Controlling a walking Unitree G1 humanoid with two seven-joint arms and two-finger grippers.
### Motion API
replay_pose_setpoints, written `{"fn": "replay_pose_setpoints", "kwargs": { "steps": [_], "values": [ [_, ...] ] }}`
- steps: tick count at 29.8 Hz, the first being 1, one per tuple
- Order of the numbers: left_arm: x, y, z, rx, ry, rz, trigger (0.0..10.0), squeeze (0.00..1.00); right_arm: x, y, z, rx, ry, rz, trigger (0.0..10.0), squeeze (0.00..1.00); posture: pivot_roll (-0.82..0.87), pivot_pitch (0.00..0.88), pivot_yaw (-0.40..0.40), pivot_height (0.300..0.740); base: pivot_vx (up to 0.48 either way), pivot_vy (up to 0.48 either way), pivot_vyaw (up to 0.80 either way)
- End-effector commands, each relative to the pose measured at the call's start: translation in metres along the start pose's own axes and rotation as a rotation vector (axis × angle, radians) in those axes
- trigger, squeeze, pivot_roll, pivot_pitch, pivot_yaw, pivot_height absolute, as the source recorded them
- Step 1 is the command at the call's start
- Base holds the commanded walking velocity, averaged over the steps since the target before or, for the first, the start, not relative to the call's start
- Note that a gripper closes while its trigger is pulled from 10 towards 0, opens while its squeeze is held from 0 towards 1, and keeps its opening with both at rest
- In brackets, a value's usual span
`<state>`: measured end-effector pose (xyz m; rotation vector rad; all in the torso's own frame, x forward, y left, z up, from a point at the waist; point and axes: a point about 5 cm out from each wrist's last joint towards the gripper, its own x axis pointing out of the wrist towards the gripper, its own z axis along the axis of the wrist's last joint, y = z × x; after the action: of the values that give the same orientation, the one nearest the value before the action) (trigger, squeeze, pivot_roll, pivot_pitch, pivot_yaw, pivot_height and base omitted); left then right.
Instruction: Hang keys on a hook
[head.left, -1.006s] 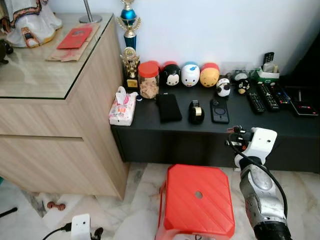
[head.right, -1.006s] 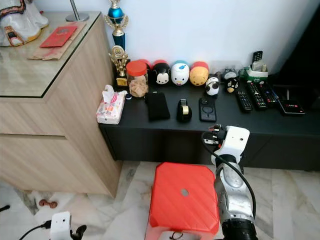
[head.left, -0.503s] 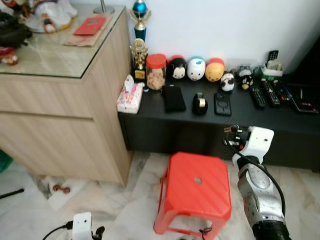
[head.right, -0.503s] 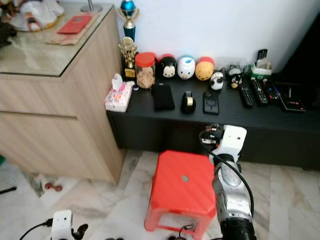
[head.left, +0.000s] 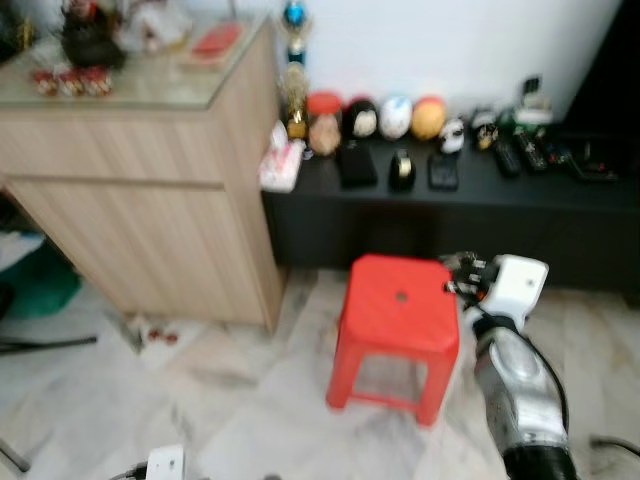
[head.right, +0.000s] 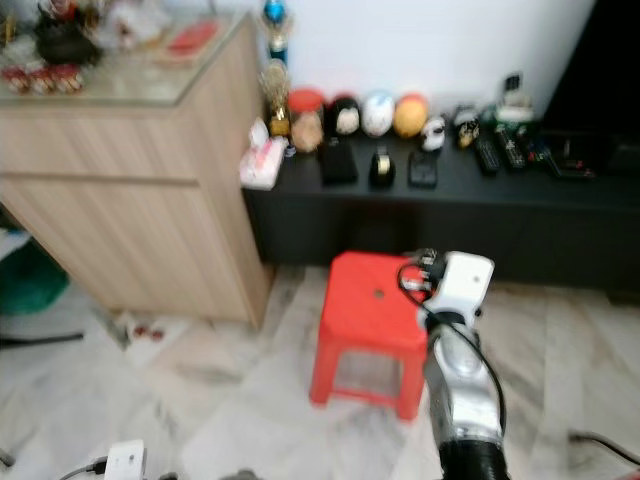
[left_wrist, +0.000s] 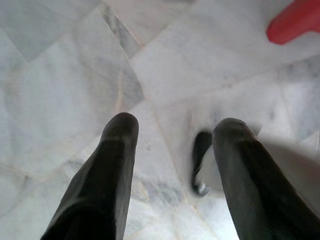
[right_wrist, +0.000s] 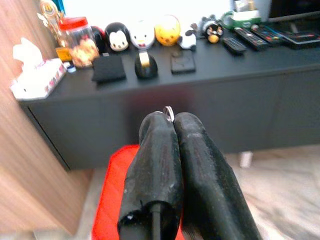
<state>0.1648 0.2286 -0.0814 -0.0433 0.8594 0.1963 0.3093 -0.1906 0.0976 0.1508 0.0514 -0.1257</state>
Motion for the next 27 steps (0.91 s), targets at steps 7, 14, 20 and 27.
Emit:
{"fn": "replay_pose_setpoints", "kwargs": {
  "steps": [7,14,20,27],
  "values": [
    [-0.0001,0.0011,0.0010,0.018,-0.005,-0.005,10.0,0.00,0.0014,0.0071,0.0060,0.019,-0.020,0.017,10.0,0.00,-0.10,0.053,-0.018,0.740,-0.480,0.000,0.00],
    [0.0000,0.0008,0.0011,0.025,-0.005,-0.010,10.0,0.00,0.0017,0.0063,0.0076,0.012,-0.023,0.014,10.0,0.00,-0.10,0.055,-0.017,0.740,-0.480,0.000,0.00],
    [-0.0002,0.0025,0.0023,0.039,-0.013,-0.011,10.0,0.00,0.0020,0.0104,0.0088,-0.010,-0.026,0.020,10.0,0.00,-0.10,0.056,-0.016,0.740,-0.226,0.000,0.00],
    [-0.0006,0.0058,0.0034,0.049,-0.023,-0.002,10.0,0.00,0.0024,0.0068,0.0071,-0.030,-0.012,0.016,10.0,0.00,-0.09,0.056,-0.016,0.740,0.000,0.000,0.00]
  ]
}}
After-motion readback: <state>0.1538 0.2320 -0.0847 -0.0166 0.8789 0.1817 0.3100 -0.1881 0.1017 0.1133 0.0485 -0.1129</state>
